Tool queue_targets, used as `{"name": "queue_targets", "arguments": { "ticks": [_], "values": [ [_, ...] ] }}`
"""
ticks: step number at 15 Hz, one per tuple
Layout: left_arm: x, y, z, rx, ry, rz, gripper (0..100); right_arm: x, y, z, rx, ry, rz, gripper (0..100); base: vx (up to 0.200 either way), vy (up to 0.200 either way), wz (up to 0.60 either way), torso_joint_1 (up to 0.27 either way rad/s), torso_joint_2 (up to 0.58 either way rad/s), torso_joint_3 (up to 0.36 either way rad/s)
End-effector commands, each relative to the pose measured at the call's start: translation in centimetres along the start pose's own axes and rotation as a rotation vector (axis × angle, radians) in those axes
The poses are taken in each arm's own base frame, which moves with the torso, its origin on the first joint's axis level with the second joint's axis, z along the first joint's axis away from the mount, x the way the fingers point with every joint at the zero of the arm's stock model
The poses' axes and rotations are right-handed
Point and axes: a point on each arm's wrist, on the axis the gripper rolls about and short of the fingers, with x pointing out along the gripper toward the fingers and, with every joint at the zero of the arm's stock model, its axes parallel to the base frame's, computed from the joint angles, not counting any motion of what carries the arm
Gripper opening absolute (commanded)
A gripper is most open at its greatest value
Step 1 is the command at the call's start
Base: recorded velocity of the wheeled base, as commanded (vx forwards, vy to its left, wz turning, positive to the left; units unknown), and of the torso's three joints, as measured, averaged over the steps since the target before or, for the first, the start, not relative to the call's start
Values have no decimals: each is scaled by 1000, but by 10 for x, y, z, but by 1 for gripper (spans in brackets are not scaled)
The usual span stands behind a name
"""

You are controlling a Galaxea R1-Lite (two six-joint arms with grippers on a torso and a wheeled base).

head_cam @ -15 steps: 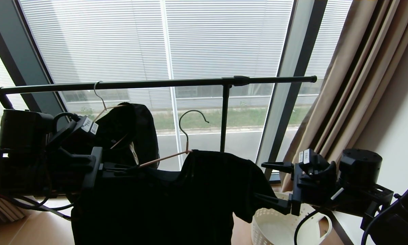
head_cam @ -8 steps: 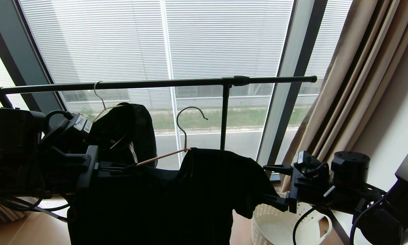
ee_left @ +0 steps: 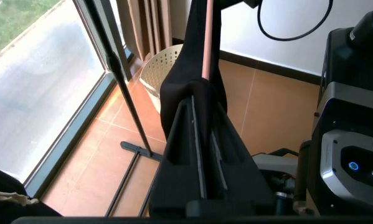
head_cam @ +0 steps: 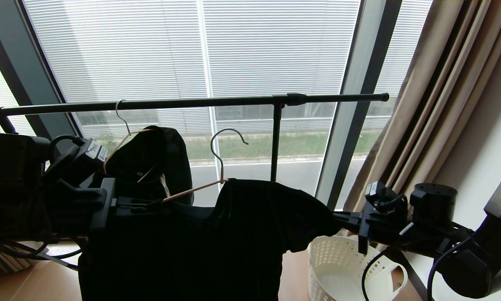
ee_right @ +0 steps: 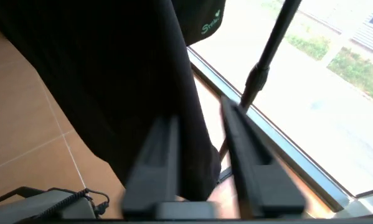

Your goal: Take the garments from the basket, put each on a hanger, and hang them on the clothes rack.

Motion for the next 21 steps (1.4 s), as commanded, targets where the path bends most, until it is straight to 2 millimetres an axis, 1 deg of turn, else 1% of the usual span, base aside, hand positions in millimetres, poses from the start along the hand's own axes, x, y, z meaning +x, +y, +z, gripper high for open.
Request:
{"name": "queue_targets", "arguments": {
  "ticks": [1,5,9,14,16,17,19,20,21],
  "values": [
    [-2,2,-1,-5,0,11,0,-4,-8,2,-5,-13,-29,0,0,0,0,0,0,0],
    [-9,5,-6,-24,5,43,0,-8,-20,3,-5,-22,-64,0,0,0,0,0,0,0],
    [-16,4,-8,-30,3,69,0,-11,-27,4,-4,-28,-88,0,0,0,0,0,0,0],
    [-31,4,-7,-35,-30,98,0,-14,-34,4,2,-31,-111,0,0,0,0,0,0,0],
    [-32,5,-10,-45,-27,103,0,-13,-32,4,0,-28,-109,0,0,0,0,0,0,0],
    [-33,4,-12,-53,-24,105,0,-12,-27,7,-5,-29,-98,0,0,0,0,0,0,0],
    [-32,4,-12,-56,-23,102,0,-7,-11,9,-20,-21,-77,0,0,0,0,0,0,0],
    [-32,5,-12,-57,-23,102,0,-5,-6,12,-38,-22,-89,100,0,0,0,0,0,0],
    [-32,6,-13,-65,-23,102,0,-5,-3,15,-45,-29,-84,100,0,0,0,0,0,0]
  ]
}}
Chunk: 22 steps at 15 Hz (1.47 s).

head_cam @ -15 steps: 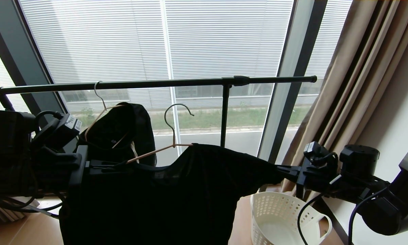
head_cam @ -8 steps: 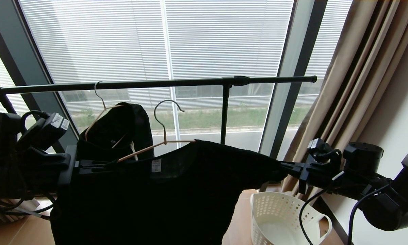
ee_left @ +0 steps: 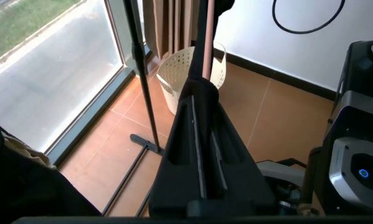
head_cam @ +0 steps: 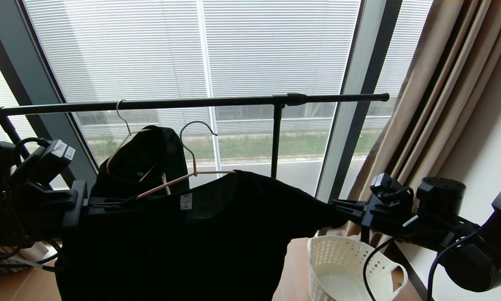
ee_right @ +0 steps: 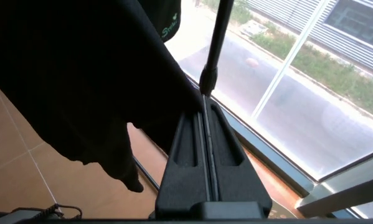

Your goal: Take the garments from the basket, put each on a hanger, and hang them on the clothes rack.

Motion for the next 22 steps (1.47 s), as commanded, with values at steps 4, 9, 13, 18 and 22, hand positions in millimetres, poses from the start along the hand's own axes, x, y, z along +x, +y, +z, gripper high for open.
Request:
{"name": "queue_targets", "arguments": {
  "ticks": [4,9,13,18,22],
  "values": [
    [0,5,2,-43,1,17,0,-1,21,18,-52,-45,28,100,0,0,0,0,0,0],
    [-13,11,-1,-66,12,109,0,5,49,39,-96,-82,-15,100,0,0,0,0,0,0],
    [-27,19,-5,-92,10,177,0,-4,54,48,-112,-108,-24,100,0,0,0,0,0,0],
    [-18,30,7,-167,24,223,0,1,57,46,-110,-101,-9,100,0,0,0,0,0,0],
    [3,37,13,-179,38,233,0,3,56,43,-106,-93,-9,100,0,0,0,0,0,0]
  ]
}}
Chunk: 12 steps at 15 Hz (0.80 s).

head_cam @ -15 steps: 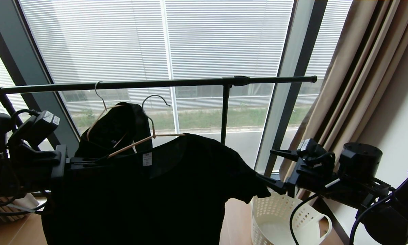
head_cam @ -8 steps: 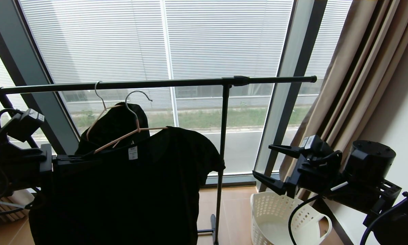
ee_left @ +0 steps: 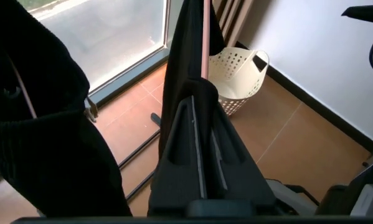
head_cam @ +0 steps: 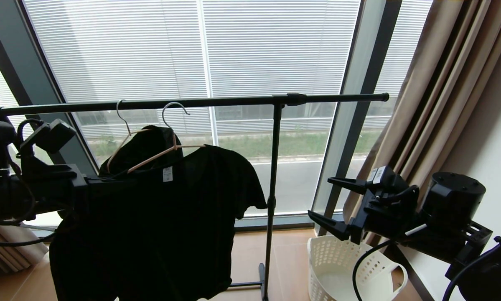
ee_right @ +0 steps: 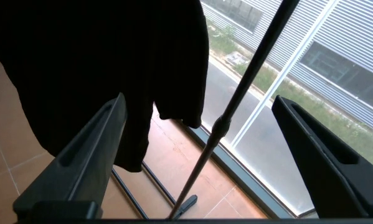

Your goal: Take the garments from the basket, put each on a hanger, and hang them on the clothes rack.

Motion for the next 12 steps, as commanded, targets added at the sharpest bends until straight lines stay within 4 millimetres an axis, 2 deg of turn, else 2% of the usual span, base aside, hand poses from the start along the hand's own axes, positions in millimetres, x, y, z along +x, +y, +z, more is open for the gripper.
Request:
{"name": "queue_targets", "arguments": {
  "ticks": [1,7,12],
  "values": [
    [12,2,1,-7,-9,-17,0,1,0,-2,3,7,2,100,0,0,0,0,0,0],
    [52,7,9,-23,-76,93,0,2,0,-3,4,11,-11,100,0,0,0,0,0,0],
    [71,18,12,-18,-96,83,0,2,-1,-3,5,12,-11,100,0,0,0,0,0,0]
  ]
}}
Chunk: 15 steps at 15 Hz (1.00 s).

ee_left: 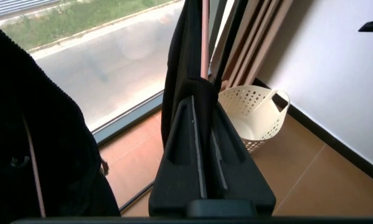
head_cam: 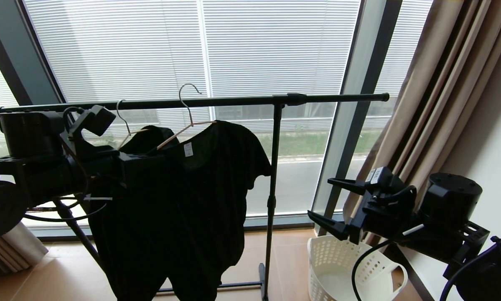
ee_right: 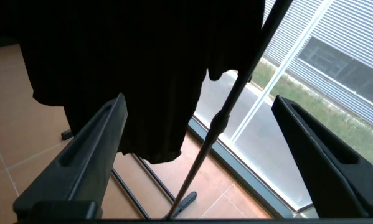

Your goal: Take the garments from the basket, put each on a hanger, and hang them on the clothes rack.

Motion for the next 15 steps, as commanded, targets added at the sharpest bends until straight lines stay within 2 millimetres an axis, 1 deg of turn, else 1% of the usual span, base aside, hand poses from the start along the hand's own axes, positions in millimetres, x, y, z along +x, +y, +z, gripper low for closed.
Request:
{"name": "queue_targets", "arguments": {
  "ticks": [1,4,8,11,15],
  "values": [
    [11,8,-5,-11,14,-2,0,1,0,-2,2,4,0,100,0,0,0,0,0,0],
    [23,16,-10,-1,0,-1,0,1,0,-2,2,4,0,100,0,0,0,0,0,0],
    [32,22,-8,-21,-17,38,0,1,0,-2,4,7,1,100,0,0,0,0,0,0],
    [35,22,-7,-22,-20,32,0,1,0,-2,4,7,1,100,0,0,0,0,0,0],
    [46,22,-10,-22,-12,17,0,0,0,-3,4,8,1,100,0,0,0,0,0,0]
  ]
}}
